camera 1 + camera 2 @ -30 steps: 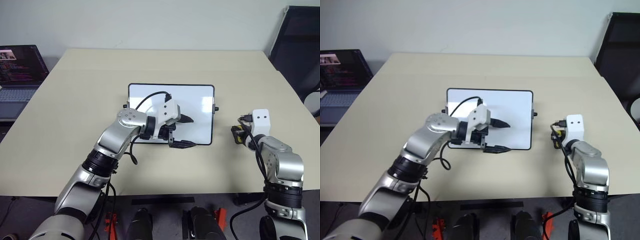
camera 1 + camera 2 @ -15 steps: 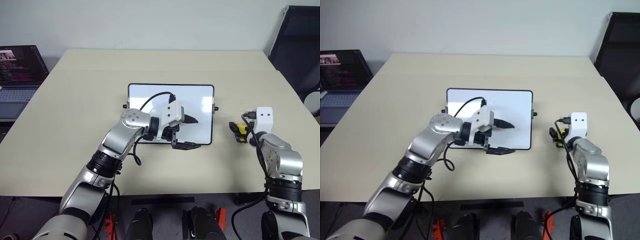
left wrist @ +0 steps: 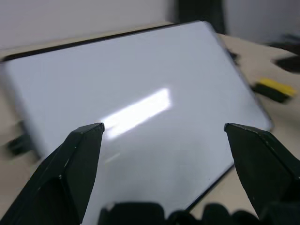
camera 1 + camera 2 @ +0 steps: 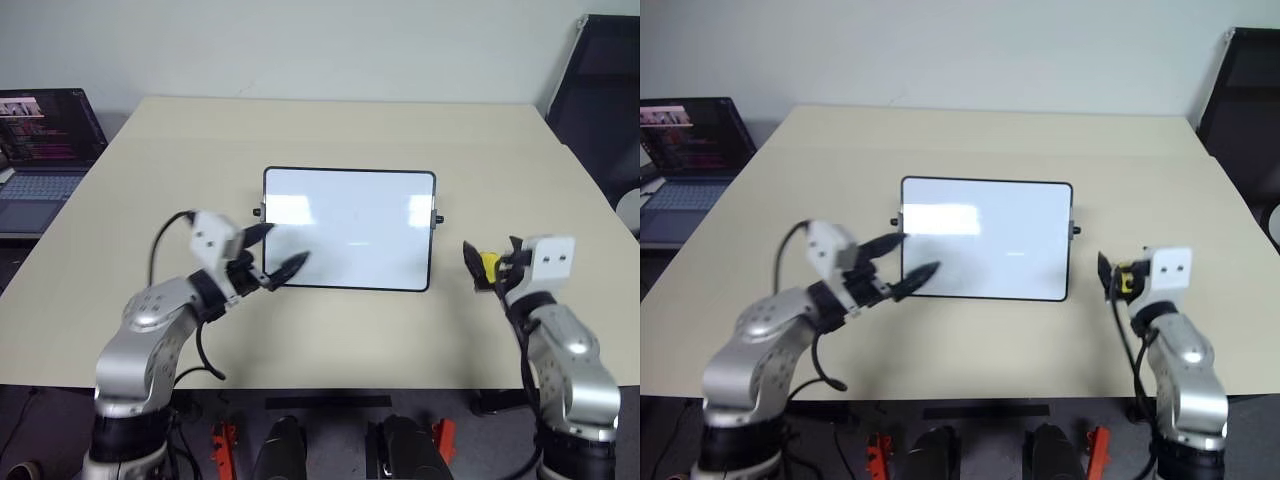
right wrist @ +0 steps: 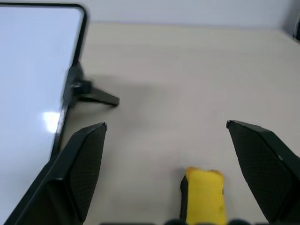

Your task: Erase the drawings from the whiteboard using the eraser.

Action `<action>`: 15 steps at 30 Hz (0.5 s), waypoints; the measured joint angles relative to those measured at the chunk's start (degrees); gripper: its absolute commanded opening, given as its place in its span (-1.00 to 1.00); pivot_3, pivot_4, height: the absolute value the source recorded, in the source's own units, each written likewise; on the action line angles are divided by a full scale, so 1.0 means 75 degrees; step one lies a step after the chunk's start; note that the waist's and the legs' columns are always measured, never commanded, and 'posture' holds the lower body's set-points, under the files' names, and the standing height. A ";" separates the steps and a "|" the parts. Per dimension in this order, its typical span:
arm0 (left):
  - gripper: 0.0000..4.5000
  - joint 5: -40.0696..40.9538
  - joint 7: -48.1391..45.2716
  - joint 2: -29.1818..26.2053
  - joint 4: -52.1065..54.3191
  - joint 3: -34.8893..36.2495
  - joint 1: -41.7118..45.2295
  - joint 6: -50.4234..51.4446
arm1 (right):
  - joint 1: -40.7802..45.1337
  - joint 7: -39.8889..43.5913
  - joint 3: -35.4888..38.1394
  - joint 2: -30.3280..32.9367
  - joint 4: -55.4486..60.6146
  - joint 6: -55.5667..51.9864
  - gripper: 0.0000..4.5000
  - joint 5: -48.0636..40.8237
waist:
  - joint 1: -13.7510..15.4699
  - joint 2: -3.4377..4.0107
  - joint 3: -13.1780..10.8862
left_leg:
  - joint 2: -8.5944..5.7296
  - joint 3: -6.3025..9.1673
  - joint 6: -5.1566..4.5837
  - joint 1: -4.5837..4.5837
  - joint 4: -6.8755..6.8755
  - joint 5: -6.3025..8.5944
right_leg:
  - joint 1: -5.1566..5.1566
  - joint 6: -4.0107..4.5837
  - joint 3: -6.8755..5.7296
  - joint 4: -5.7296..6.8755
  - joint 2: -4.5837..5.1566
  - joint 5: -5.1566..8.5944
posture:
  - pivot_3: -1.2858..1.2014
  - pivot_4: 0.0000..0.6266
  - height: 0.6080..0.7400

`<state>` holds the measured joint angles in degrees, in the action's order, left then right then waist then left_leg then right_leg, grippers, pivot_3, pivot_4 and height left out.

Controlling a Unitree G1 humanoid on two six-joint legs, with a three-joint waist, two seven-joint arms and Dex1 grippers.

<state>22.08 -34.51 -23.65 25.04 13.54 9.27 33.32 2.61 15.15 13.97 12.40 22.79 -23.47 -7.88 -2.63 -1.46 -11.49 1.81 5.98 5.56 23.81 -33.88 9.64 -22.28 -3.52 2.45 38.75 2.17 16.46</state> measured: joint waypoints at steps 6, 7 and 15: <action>1.00 -0.0776 0.2011 0.1189 0.0647 0.0533 -0.1318 -0.0690 | -0.0537 0.0151 -0.0080 -0.0239 -0.0188 0.1367 0.98 -0.0082 | 0.0043 -0.0008 0.0007 | -0.0002 -0.0013 -0.0007 -0.0012 -0.0020 -0.0006 | 0.0008 0.0032 0.0020 0.0004 0.0000 -0.0002 | 0.03 -0.52 1.00; 1.00 -0.0918 0.2263 0.1323 0.0650 0.0552 -0.1588 -0.0744 | -0.0600 0.0148 -0.0065 -0.0258 -0.0268 0.1559 0.98 -0.0085 | 0.0059 -0.0013 0.0008 | -0.0002 -0.0011 -0.0008 -0.0011 -0.0020 -0.0007 | 0.0005 0.0035 0.0016 0.0012 -0.0001 -0.0003 | 0.03 -0.52 1.00; 1.00 -0.1816 0.3498 0.1856 0.0591 0.0212 -0.2078 -0.1372 | -0.1413 0.0758 -0.0036 -0.0064 -0.1044 0.1844 0.98 -0.0850 | 0.0134 -0.0008 0.0054 | -0.0001 -0.0017 -0.0010 0.0004 -0.0018 -0.0008 | 0.0001 0.0042 0.0015 -0.0011 0.0002 -0.0003 | 0.03 -0.52 1.00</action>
<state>8.45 -8.27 -9.73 29.47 15.13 -6.31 23.04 -7.98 20.83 13.70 11.92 14.96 -9.64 -14.26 -1.62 -1.52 -11.09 1.80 5.85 5.49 23.83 -34.02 9.58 -22.27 -3.20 2.56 38.66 2.18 16.43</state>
